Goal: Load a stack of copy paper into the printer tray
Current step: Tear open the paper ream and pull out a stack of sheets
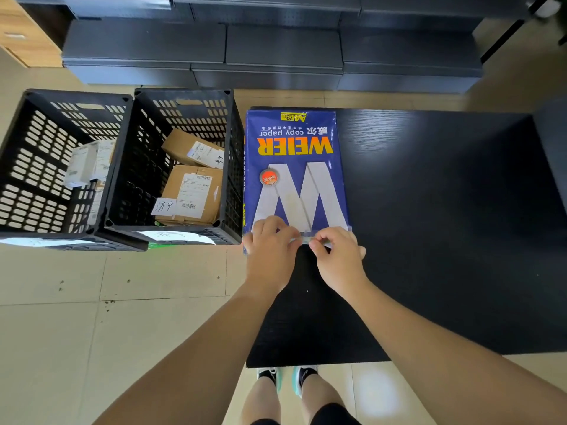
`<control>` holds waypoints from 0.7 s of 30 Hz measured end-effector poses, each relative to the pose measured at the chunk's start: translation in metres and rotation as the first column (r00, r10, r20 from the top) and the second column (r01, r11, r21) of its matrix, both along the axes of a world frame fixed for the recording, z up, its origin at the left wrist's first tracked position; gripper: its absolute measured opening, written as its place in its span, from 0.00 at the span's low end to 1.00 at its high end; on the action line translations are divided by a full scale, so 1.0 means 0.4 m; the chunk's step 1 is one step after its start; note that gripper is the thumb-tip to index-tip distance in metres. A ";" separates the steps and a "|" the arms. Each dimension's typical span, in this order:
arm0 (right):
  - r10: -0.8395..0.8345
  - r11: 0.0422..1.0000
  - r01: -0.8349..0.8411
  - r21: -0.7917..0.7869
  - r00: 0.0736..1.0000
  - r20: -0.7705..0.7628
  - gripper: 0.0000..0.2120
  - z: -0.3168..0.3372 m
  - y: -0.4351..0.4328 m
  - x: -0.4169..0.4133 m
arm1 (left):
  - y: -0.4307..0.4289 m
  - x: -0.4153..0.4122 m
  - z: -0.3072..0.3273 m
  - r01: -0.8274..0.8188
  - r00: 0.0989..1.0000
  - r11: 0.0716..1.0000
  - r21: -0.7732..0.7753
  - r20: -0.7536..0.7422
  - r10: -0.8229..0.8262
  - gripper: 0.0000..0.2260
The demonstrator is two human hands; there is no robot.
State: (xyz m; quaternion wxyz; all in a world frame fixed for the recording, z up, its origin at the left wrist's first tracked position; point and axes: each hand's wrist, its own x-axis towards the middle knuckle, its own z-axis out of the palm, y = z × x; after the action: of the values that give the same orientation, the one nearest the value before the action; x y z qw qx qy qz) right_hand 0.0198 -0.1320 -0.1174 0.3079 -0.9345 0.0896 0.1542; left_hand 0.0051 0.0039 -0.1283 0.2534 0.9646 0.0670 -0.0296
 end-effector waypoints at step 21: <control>-0.130 0.965 0.100 -0.244 0.985 -0.112 0.15 -0.073 0.021 -0.059 | -0.059 -0.058 -0.044 -0.382 0.865 0.904 -0.189 -0.416 0.279 0.11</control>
State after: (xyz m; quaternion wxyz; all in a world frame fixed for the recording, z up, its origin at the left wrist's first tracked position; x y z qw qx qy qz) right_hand -0.0039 -0.1237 -0.1467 0.1963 -0.9461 0.1810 0.1832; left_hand -0.0179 -0.0198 -0.1460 0.3635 0.8714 0.2759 -0.1800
